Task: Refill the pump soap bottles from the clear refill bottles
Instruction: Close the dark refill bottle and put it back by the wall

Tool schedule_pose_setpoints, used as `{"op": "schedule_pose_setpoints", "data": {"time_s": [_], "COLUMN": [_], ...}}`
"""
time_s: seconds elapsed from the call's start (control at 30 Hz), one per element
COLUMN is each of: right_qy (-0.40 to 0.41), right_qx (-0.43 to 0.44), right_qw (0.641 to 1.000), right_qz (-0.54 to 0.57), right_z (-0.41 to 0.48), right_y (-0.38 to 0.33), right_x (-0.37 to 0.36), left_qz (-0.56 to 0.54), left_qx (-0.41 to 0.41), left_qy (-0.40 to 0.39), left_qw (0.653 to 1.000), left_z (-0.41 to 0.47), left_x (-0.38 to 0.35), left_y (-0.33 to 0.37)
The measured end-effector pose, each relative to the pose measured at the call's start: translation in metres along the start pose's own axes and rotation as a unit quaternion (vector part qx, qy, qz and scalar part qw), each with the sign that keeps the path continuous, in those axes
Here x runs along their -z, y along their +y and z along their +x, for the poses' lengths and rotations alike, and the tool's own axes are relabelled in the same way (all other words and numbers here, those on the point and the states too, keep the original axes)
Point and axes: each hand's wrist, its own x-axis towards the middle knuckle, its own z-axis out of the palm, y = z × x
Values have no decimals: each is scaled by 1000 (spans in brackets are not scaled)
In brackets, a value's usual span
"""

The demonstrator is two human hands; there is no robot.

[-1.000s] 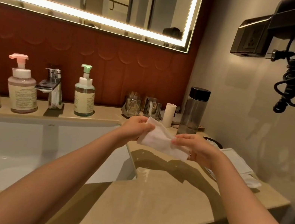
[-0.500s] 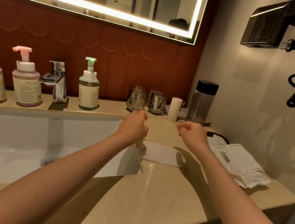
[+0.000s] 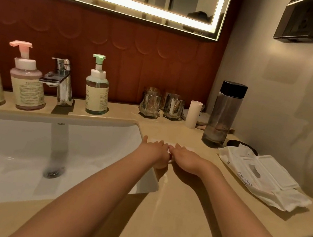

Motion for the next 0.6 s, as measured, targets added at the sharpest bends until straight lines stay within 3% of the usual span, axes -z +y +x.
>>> {"op": "schedule_pose_setpoints", "data": {"time_s": [0.1,0.6], "right_qy": [0,-11], "right_qx": [-4,-15], "right_qw": [1000,995], "right_qz": [-18,95], "right_z": [25,120], "right_y": [0,0], "right_x": [2,34], "left_qz": [-6,-12], "left_qx": [9,58], "left_qy": [-14,-31], "left_qw": [1000,998], "left_z": [18,105], "left_x": [4,22], "left_y": [-9,-50]}}
